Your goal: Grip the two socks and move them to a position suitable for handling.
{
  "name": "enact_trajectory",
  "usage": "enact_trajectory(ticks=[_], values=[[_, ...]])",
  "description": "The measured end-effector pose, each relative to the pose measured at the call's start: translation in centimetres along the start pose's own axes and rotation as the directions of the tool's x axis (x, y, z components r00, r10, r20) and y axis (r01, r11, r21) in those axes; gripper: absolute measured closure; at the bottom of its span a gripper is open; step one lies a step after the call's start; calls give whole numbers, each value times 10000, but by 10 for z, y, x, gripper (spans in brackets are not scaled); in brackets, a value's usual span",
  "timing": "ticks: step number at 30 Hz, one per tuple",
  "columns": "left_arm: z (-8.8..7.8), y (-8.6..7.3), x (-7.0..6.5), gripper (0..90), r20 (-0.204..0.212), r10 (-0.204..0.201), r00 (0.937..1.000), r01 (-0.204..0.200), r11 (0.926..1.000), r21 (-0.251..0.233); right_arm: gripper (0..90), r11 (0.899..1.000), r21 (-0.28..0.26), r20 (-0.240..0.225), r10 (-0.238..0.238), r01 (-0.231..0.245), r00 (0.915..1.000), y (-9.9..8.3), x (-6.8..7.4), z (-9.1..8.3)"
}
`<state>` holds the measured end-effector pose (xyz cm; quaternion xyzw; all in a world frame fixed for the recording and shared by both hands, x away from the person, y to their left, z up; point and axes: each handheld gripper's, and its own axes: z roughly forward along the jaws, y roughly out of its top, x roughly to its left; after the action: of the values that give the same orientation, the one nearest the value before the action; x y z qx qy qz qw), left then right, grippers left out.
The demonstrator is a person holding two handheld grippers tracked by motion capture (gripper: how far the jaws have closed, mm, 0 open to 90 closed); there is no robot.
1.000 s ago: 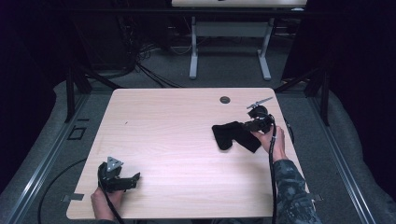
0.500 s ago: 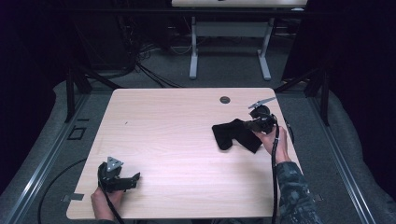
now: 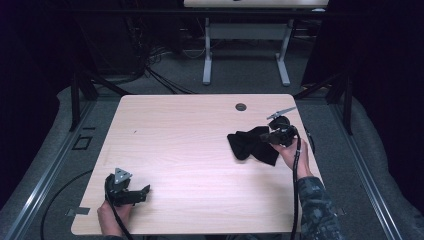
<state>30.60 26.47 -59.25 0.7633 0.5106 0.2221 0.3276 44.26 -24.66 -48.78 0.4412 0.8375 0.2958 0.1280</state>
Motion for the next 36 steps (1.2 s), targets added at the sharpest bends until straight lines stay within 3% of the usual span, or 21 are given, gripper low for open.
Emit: enact_trajectory(ticks=[4, 7, 9, 14, 17, 24, 30, 32, 36], values=[[0, 0, 0, 61, 2, 2, 10000, -2, 10000, 2, 834, 9993, 285, -332, 256, -247, 9991, -9, -3, 13], [0, 0, 0, 62, 2, 6, 10000, -6, 10000, 2, 821, 9996, 139, -376, 248, -243, 9990, -11, -3, 14], [0, 0, 0, 61, 3, 2, 10000, -2, 10000, 0, 808, 9995, 315, -294, 82, -73, 9995, -14, 0, 19], [0, 0, 0, 61, 7, -17, 10000, 17, 10000, 4, 873, 9979, 643, -241, 38, -23, 9997, -18, 1, 24], [0, 0, 0, 61, -11, -14, 10000, 14, 10000, -1, 880, 9988, 318, 68, -374, 372, 9993, -13, 8, 10], [0, 0, 0, 63, -15, -13, 10000, 13, 10000, -5, 881, 9967, -283, 85, -752, 755, 9971, -4, 21, -22], [0, 0, 0, 64, -8, -10, 10000, 10, 10000, -8, 882, 9913, -726, -26, -1102, 1097, 9939, 1, 36, -41], [0, 0, 0, 64, 4, -22, 10000, 22, 10000, -5, 882, 9860, -894, -151, -1427, 1408, 9896, 3, 47, -51], [0, 0, 1, 64, 18, -24, 10000, 24, 10000, 1, 882, 9781, -1348, -424, -1656, 1586, 9853, 3, 61, -62]])
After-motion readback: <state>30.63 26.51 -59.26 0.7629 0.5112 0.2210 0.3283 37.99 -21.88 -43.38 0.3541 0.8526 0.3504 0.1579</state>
